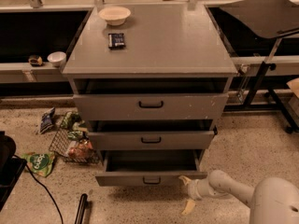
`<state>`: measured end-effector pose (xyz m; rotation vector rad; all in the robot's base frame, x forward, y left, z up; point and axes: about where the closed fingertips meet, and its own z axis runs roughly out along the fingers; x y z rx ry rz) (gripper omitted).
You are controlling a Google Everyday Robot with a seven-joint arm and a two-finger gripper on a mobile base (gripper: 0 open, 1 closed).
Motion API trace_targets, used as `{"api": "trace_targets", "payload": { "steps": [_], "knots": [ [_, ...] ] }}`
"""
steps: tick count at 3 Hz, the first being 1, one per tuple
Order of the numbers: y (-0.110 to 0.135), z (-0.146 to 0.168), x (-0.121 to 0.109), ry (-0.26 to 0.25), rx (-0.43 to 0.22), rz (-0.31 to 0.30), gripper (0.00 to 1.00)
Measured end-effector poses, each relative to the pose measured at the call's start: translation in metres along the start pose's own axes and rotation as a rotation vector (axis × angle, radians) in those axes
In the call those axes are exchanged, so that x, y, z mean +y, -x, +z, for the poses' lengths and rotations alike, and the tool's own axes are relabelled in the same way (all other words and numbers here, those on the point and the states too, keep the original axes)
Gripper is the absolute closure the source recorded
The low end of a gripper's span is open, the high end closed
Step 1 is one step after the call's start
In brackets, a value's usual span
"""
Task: Close bottom drawer
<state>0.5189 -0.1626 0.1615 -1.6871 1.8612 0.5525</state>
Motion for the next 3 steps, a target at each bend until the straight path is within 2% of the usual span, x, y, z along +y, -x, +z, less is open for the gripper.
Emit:
{"api": "trace_targets", "payload": {
  "steps": [3],
  "knots": [
    [0.0000,0.0001,0.0001,0.000,0.000,0.000,0.73]
  ]
}}
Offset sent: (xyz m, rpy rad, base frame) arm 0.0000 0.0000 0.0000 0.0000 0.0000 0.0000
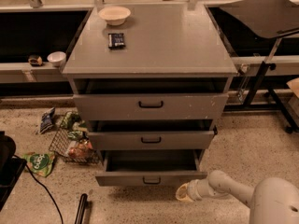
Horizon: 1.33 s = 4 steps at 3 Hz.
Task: Close bottom drawer
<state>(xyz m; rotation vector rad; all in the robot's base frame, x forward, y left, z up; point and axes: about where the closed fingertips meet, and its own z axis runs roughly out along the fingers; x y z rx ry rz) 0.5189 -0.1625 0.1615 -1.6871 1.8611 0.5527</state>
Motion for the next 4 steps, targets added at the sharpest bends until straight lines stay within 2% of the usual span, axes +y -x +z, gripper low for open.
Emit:
{"api": "trace_targets", "payload": {
  "steps": [1,2,4],
  "knots": [
    [0.000,0.000,0.000,0.000,0.000,0.000,0.96],
    [-0.006,0.000,-0.011,0.000,0.014,-0.013,1.00],
    [-0.029,-0.008,-0.053,-0.023,-0.018,-0.019,1.00]
  ]
}}
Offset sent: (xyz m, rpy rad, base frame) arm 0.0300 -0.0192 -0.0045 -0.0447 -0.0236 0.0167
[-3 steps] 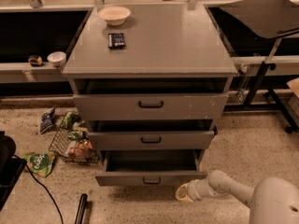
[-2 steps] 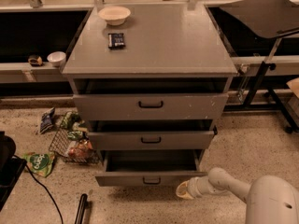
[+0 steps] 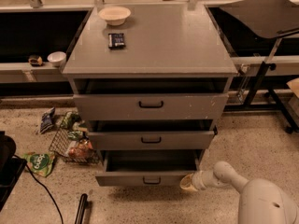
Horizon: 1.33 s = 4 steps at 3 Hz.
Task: Close bottom drawer
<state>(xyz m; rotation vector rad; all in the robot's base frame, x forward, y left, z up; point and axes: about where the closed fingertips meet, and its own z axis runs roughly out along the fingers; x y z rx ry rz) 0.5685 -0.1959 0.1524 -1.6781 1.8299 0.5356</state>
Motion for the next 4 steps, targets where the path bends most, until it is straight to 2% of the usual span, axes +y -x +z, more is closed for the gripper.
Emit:
{"api": "trace_targets", "payload": {
  "steps": [1,2,4],
  "knots": [
    [-0.001,-0.006,-0.018,-0.023,-0.022,-0.004,0.82],
    [0.002,-0.011,-0.027,-0.037,-0.063,-0.012,0.59],
    [0.004,-0.022,-0.029,-0.054,-0.119,-0.016,0.12]
  ]
}}
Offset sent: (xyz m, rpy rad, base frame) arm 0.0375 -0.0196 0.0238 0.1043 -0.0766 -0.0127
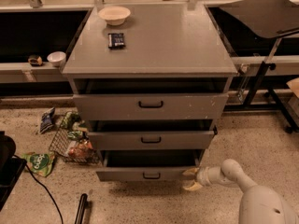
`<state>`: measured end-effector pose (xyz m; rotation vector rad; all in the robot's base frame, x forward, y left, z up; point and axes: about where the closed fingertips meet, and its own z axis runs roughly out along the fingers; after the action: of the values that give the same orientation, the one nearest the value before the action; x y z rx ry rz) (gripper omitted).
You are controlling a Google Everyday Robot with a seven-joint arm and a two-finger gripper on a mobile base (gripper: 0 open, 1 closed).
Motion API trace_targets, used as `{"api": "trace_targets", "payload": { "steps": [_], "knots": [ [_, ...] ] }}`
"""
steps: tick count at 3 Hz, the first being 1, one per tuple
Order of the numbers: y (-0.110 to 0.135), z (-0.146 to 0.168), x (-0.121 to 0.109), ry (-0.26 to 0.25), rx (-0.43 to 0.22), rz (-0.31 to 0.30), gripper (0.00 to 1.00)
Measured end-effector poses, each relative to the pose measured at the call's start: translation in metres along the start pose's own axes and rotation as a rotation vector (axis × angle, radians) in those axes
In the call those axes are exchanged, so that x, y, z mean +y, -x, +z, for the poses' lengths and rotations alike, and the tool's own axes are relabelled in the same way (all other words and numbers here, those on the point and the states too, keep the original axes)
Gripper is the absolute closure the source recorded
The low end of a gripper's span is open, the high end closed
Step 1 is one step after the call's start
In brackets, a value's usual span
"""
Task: Close bottom drawer
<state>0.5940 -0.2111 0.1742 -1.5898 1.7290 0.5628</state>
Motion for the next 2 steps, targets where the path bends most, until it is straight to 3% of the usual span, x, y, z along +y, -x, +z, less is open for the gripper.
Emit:
{"api": "trace_targets", "payload": {
  "steps": [1,2],
  "knots": [
    [0.0035,-0.0009,0.0046,0.014,-0.022,-0.007,0.00],
    [0.0076,0.0001,0.0125,0.039,-0.049,-0.021,0.00]
  ]
}}
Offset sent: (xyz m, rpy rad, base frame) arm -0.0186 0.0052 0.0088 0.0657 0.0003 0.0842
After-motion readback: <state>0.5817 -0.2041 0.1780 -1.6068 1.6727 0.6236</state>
